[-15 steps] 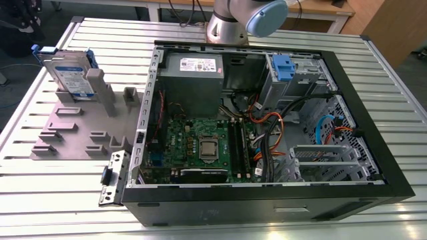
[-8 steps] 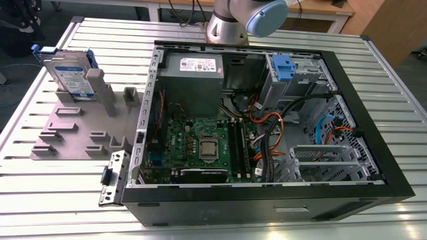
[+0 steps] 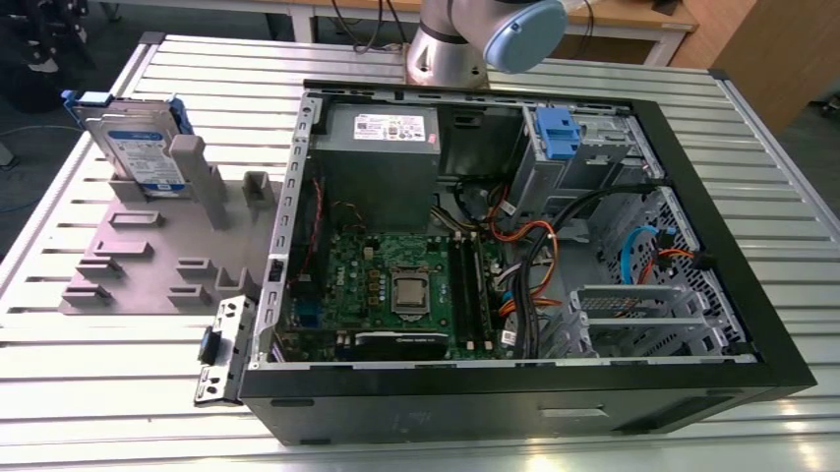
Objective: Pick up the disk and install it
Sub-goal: 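Pick up the disk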
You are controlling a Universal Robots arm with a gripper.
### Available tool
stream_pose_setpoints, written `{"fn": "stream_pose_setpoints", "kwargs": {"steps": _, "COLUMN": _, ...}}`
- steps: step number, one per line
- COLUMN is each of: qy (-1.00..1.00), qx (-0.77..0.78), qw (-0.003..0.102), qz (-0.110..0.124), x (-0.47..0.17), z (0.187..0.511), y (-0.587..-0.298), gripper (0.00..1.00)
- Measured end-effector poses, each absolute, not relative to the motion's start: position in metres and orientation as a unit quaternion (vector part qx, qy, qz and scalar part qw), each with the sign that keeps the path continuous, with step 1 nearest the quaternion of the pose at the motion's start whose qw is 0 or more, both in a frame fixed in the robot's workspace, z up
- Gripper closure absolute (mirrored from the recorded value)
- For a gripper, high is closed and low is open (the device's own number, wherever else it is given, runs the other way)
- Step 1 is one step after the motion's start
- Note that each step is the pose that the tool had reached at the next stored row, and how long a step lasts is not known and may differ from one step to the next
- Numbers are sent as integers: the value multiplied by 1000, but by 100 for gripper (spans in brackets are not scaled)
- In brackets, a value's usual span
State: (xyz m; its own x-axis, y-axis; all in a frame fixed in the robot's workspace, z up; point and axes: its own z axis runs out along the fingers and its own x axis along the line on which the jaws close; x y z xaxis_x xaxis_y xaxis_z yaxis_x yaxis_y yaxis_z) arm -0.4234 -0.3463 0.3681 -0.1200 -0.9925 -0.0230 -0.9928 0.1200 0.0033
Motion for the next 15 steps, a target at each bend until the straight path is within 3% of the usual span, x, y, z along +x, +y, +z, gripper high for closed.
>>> {"fn": "stream_pose_setpoints", "kwargs": {"steps": 2, "qy": 748, "qx": -663, "qw": 7, "qz": 9, "x": -423, "z": 368, "y": -346, "gripper": 53}}
{"fn": "stream_pose_setpoints", "kwargs": {"steps": 5, "qy": 748, "qx": -663, "qw": 10, "qz": 4, "x": -423, "z": 367, "y": -346, "gripper": 47}}
{"fn": "stream_pose_setpoints", "kwargs": {"steps": 6, "qy": 748, "qx": -663, "qw": 10, "qz": 2, "x": -423, "z": 366, "y": -346, "gripper": 41}}
{"fn": "stream_pose_setpoints", "kwargs": {"steps": 15, "qy": 745, "qx": -667, "qw": 14, "qz": 0, "x": -429, "z": 356, "y": -345, "gripper": 41}}
